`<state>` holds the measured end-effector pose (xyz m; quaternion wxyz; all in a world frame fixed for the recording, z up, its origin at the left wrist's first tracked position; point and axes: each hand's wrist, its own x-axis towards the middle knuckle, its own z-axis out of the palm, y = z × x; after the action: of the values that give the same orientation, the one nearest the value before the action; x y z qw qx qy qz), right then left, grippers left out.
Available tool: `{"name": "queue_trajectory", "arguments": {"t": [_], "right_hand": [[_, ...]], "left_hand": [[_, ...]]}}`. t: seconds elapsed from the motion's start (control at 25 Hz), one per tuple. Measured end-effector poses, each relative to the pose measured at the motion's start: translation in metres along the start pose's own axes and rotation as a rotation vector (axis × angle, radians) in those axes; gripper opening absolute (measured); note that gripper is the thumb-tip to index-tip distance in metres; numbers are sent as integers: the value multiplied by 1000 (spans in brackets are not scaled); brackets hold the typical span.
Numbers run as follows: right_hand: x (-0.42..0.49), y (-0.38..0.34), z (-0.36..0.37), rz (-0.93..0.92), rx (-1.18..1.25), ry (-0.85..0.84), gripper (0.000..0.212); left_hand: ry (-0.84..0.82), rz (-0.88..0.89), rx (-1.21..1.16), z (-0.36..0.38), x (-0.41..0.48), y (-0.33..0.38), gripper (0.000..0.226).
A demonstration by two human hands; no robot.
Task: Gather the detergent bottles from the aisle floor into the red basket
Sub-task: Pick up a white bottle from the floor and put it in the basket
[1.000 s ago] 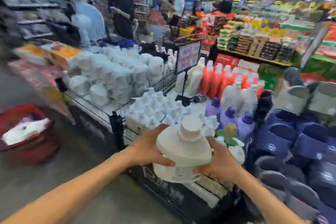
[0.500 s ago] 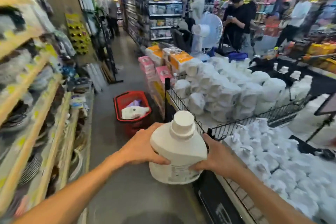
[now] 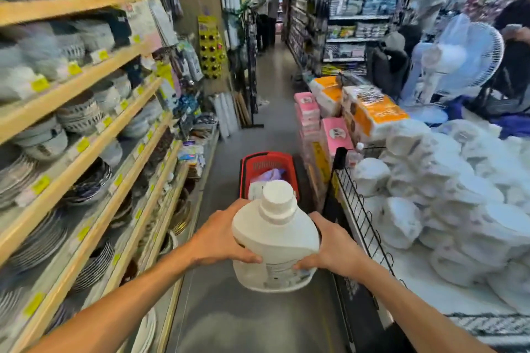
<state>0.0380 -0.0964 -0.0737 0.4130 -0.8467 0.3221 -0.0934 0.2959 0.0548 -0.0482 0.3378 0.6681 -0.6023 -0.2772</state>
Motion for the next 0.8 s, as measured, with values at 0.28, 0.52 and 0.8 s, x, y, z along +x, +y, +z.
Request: {"name": "queue_trajectory", "arguments": {"t": [0.28,0.52,0.8], "right_hand": [[163,-5,-2,-62,-1,-92,87],[297,-26,28,-52,-2,-53,94],[448,-36,23,-14,-20,-49,82]], "left_hand": [[67,-94,-36,-65,92,-83,94],[34,-102,27,-152,170,-164,96],[5,-107,10,-239,277,-234,94]]}}
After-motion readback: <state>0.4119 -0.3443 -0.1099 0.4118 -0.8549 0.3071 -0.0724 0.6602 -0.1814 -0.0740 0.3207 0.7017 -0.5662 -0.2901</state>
